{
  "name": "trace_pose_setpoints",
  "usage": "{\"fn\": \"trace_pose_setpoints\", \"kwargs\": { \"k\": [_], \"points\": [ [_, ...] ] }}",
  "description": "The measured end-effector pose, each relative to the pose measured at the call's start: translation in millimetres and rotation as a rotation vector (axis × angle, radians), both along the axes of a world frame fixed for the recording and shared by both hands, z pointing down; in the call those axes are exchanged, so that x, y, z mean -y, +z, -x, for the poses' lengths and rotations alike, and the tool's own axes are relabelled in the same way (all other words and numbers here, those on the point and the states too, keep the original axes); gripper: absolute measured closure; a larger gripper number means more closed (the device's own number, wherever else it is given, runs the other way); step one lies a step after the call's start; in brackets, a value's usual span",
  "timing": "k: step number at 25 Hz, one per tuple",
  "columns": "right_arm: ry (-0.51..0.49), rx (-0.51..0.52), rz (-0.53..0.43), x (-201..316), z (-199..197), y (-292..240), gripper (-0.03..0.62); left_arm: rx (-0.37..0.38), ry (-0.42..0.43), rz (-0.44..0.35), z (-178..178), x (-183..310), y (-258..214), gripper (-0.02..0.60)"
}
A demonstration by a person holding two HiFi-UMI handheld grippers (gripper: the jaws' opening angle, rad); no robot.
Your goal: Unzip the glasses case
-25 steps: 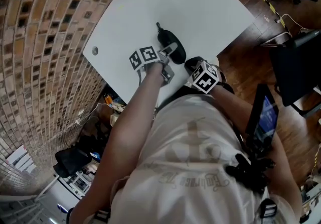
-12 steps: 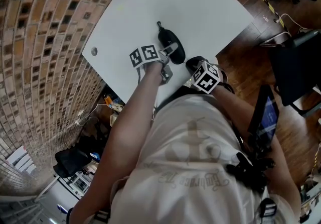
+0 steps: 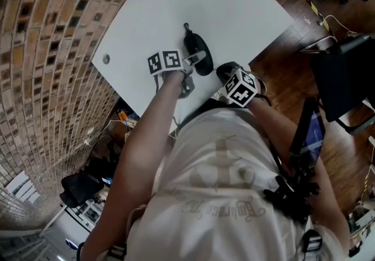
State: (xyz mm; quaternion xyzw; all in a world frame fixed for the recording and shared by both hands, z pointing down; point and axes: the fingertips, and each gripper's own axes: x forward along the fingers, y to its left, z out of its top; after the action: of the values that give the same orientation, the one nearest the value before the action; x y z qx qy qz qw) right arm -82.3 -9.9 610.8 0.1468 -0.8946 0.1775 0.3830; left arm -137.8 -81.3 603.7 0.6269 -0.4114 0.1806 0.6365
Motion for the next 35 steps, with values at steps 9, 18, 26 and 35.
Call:
{"fn": "trace_pose_setpoints", "kwargs": {
  "k": [9, 18, 26, 35],
  "points": [
    [-0.079, 0.022, 0.031, -15.9, 0.1, -3.4, 0.586, -0.011, 0.205, 0.050, -7.5, -22.6, 2.2, 0.288],
    [-0.147, 0.044, 0.058, -30.3, 1.1, -4.4, 0.586, -0.005, 0.333, 0.083, -8.1, -48.9, 4.2, 0.288],
    [-0.183, 0.075, 0.101, -43.6, 10.4, -3.4, 0.586, 0.019, 0.380, 0.070, -3.7, -56.6, 5.5, 0.284],
    [-0.196, 0.094, 0.104, -46.0, 15.5, -8.5, 0.586, 0.112, 0.446, 0.016, -3.6, -51.6, 3.4, 0.248]
  ]
}}
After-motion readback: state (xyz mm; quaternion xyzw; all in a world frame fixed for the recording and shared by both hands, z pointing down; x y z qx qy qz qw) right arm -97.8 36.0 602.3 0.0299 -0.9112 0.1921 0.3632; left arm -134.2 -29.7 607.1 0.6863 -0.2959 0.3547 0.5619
